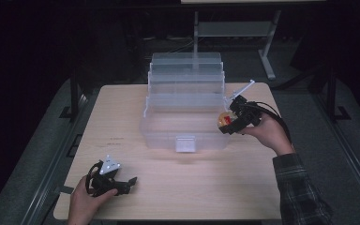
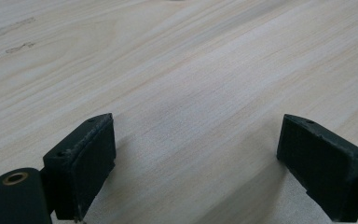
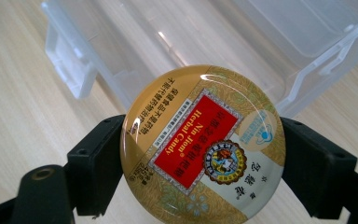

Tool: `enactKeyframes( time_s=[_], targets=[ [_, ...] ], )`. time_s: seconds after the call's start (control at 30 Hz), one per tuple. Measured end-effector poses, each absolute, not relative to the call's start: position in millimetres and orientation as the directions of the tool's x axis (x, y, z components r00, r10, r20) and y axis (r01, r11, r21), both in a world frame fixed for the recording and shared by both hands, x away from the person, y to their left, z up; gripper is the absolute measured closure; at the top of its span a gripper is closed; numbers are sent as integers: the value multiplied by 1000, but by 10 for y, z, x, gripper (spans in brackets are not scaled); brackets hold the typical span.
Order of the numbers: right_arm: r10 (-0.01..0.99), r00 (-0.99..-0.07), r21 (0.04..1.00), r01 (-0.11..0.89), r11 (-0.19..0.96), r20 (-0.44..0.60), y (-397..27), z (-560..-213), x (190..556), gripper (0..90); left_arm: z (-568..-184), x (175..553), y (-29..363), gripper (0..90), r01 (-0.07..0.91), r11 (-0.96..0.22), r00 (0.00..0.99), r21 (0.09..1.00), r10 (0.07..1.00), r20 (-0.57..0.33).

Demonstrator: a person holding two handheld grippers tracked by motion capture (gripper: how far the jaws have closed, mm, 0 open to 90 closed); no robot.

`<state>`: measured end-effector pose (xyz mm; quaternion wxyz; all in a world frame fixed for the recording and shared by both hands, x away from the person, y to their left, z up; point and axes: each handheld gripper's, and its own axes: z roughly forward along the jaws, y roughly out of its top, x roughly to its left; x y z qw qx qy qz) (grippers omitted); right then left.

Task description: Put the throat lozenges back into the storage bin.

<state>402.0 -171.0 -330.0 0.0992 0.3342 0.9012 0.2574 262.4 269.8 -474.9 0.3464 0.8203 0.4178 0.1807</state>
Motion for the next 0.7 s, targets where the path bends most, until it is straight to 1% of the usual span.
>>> enactKeyframes(
  time_s=[0.7],
  targets=[
    [657,-754,504,566,652,-2,-1487,-3420,4232,196,-4749,2624,2698,106,560,-411,586,719,810,7]
  ],
)
